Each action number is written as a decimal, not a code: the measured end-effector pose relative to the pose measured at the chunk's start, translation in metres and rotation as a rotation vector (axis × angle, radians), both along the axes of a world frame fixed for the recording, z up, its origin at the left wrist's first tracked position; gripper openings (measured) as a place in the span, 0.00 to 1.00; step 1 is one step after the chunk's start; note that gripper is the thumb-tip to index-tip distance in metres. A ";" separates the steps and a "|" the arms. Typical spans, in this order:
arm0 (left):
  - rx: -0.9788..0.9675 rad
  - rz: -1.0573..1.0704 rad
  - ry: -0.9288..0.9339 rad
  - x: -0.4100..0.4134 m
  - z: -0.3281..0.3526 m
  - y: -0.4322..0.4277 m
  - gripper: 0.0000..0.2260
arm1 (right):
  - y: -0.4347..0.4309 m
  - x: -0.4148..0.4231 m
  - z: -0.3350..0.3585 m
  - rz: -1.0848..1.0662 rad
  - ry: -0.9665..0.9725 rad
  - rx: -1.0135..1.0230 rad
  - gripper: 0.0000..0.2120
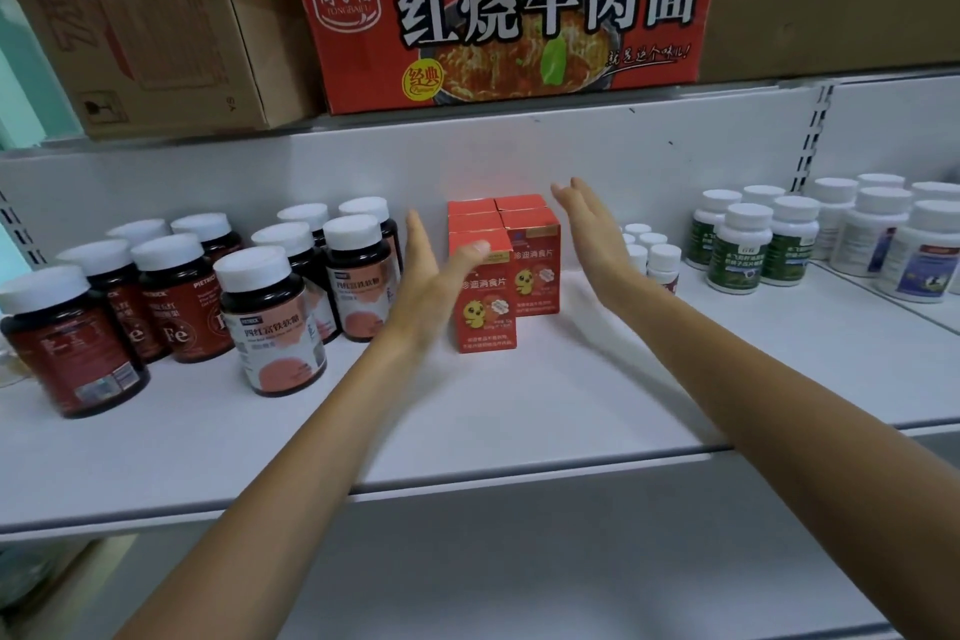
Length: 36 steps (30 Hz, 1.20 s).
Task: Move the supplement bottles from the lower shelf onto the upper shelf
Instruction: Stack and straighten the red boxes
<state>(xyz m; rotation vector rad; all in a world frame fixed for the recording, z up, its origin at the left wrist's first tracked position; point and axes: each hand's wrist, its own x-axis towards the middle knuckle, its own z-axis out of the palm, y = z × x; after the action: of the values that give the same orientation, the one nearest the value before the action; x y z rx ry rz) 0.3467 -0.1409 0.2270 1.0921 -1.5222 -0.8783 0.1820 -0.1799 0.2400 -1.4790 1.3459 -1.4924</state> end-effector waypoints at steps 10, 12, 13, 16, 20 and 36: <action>-0.558 0.255 -0.391 -0.088 0.027 0.030 0.31 | 0.002 -0.103 0.019 -0.132 0.279 -0.107 0.22; -0.491 0.176 -0.437 -0.112 0.013 0.025 0.30 | 0.004 -0.116 0.008 -0.105 0.307 -0.074 0.22; -0.445 0.156 -0.449 -0.122 0.006 0.022 0.30 | 0.004 -0.120 0.002 -0.082 0.328 -0.057 0.22; -0.225 0.139 -0.437 -0.147 -0.007 0.012 0.27 | 0.006 -0.122 -0.013 -0.010 0.371 -0.018 0.23; 0.056 0.099 -0.388 -0.162 -0.013 -0.005 0.34 | 0.005 -0.114 -0.021 0.047 0.287 0.048 0.23; 0.094 0.082 -0.415 -0.173 -0.031 -0.062 0.33 | -0.032 -0.108 -0.032 -0.002 0.146 0.148 0.16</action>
<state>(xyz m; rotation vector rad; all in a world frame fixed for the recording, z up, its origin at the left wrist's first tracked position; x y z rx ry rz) 0.1739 -0.2030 0.1957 1.4618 -1.7701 -0.7000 0.0742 -0.2118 0.2083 -1.5150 1.5093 -1.2771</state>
